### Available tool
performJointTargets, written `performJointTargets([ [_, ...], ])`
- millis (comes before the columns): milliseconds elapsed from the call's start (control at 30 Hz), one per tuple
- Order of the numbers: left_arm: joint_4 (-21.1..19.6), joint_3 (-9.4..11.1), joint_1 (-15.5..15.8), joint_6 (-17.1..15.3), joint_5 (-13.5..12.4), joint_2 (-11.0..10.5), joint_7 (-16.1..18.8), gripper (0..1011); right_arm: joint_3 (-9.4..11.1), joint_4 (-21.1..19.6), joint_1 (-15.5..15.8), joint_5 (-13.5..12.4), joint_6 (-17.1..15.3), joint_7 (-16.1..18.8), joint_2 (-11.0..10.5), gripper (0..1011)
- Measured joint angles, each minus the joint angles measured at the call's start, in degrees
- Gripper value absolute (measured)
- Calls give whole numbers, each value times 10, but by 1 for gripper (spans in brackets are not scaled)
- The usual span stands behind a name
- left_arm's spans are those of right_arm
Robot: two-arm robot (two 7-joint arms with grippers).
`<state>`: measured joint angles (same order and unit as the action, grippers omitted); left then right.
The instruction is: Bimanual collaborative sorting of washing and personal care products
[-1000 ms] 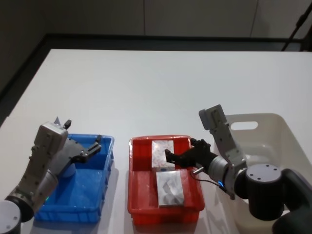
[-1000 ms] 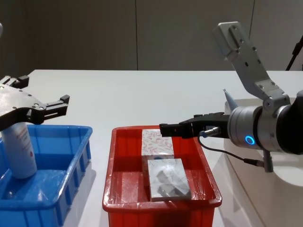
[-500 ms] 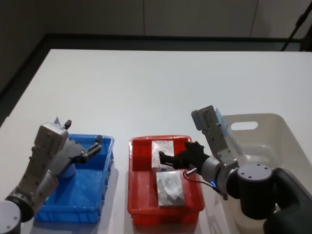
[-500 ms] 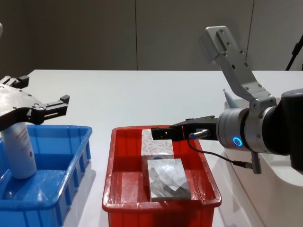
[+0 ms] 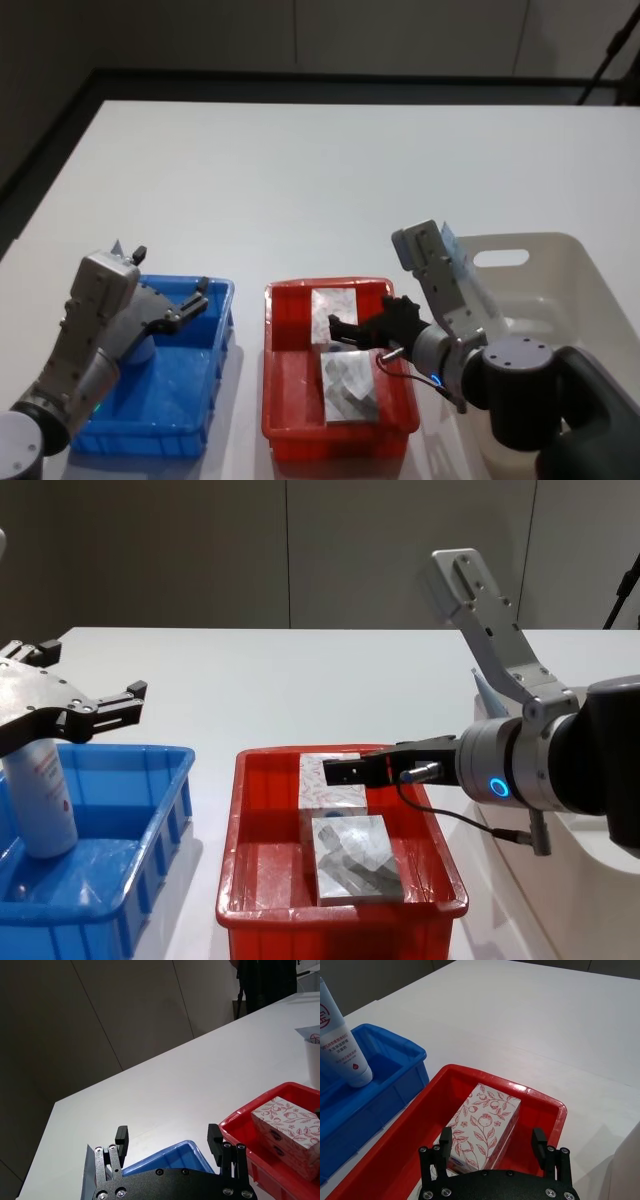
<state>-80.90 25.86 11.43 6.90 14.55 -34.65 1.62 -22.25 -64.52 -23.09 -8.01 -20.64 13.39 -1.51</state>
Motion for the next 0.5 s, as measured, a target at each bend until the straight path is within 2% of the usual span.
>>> performJointTargets([
  [500, 0, 0, 0, 0, 0, 0, 0, 1002, 3, 34, -16, 2, 0, 4, 15, 1001],
])
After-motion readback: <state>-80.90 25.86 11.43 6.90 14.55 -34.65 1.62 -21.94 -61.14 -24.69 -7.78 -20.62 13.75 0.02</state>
